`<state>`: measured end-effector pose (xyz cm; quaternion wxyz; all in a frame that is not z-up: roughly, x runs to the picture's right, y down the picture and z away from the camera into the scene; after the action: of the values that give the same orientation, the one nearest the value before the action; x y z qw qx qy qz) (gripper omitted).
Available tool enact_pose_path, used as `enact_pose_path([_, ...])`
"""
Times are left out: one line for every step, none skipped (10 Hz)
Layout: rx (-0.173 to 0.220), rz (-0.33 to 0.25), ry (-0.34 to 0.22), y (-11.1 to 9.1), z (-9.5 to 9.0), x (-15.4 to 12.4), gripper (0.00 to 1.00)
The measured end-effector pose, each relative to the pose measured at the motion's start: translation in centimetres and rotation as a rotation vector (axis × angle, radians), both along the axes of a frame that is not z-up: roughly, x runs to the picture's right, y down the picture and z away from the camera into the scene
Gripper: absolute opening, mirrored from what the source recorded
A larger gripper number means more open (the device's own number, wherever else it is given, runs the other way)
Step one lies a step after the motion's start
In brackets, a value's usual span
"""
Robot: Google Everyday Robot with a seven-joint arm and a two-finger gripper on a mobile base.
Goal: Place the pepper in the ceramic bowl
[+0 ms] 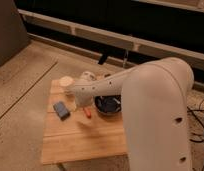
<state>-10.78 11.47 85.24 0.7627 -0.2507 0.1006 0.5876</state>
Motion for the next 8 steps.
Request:
enact_pose_path([-0.014,-0.026,-0.019,0.3,0.8,-0.5,0.65])
enact_pose_path([-0.027,-0.042,-0.030,0.6,1.2,-0.9,0.65])
enact_pose_path([-0.046,-0.059,-0.035,1.2,1.9,-1.0,0.65])
enact_pose_path([-0.070,-0.079,-0.035,2.0,2.7,-0.8,0.65])
enact_pose_path([-0.091,-0.095,-0.028,2.6,3.4,-0.4,0.65])
enact_pose_path([-0.104,-0.109,-0.022,3.0,3.8,-0.1,0.65])
enact_pose_path([-0.116,-0.121,-0.017,3.2,4.2,0.2,0.65])
enact_pose_path([-0.123,-0.145,-0.015,3.3,4.7,0.3,0.57])
